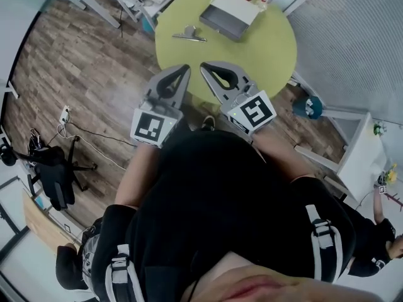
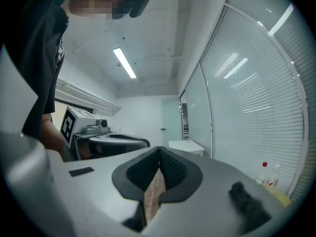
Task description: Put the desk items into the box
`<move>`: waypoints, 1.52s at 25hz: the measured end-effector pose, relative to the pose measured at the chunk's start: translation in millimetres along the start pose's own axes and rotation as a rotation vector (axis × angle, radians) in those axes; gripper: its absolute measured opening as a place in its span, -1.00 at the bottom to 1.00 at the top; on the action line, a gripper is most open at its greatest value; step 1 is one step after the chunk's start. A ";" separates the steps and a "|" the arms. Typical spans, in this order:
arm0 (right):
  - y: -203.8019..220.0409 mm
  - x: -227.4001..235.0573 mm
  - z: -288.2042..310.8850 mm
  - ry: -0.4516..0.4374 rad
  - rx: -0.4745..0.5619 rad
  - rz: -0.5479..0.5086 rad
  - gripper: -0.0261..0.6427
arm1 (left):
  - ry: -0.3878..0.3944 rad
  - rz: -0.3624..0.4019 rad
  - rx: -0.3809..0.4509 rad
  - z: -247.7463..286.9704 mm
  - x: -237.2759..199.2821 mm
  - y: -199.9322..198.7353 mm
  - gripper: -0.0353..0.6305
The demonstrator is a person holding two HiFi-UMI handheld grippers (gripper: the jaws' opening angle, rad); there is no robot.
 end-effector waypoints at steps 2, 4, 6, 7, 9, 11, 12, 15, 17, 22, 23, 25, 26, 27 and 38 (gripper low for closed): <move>2.3 6.9 8.9 0.018 -0.009 -0.003 -0.87 | 0.021 -0.005 0.001 9.4 -13.3 3.1 -0.85; 4.1 15.1 20.2 0.040 -0.018 -0.003 -0.87 | 0.048 -0.008 0.001 19.4 -28.7 5.0 -0.85; 6.1 24.8 32.9 0.067 -0.026 0.001 -0.87 | 0.078 -0.011 -0.005 30.0 -45.3 6.0 -0.85; 7.0 29.9 39.9 0.081 -0.029 0.003 -0.87 | 0.092 -0.012 -0.010 35.5 -54.5 6.1 -0.85; 8.4 39.9 54.8 0.110 -0.035 0.008 -0.87 | 0.124 -0.007 -0.030 46.5 -74.8 5.9 -0.85; 9.5 47.9 69.0 0.139 -0.043 0.013 -0.87 | 0.161 0.002 -0.045 56.5 -93.9 4.9 -0.85; 10.4 51.5 75.4 0.153 -0.047 0.016 -0.87 | 0.176 0.002 -0.041 61.8 -102.4 4.0 -0.85; 12.9 65.2 95.9 0.191 -0.051 0.021 -0.87 | 0.214 0.010 -0.048 78.1 -129.0 1.3 -0.85; 13.6 72.3 108.9 0.219 -0.054 0.025 -0.87 | 0.241 0.008 -0.057 87.9 -147.0 1.0 -0.85; 16.0 88.2 140.7 0.299 -0.075 0.030 -0.87 | 0.317 -0.006 -0.061 113.6 -190.1 -0.4 -0.85; 17.3 92.2 146.2 0.316 -0.080 0.031 -0.87 | 0.332 -0.014 -0.052 119.6 -197.7 -0.1 -0.85; 20.4 101.6 156.7 0.352 -0.087 0.032 -0.87 | 0.365 -0.019 -0.055 132.4 -213.0 1.5 -0.85; 22.1 105.7 161.3 0.371 -0.090 0.032 -0.87 | 0.383 -0.021 -0.061 138.4 -220.1 2.5 -0.85; 23.8 108.6 165.1 0.392 -0.095 0.031 -0.87 | 0.402 -0.022 -0.070 143.7 -226.3 3.6 -0.85; 44.1 120.8 182.9 0.575 -0.140 0.070 -0.87 | 0.540 0.002 -0.133 185.5 -269.1 23.8 -0.85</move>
Point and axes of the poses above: the fingertips, and each gripper's own axes: z forward along the fingers, x to its right, y out of its underside, the point moved 9 cm from there along -z, backward along the fingers, and after that the axes turned 6 degrees about -z, right-handed, at the moved point
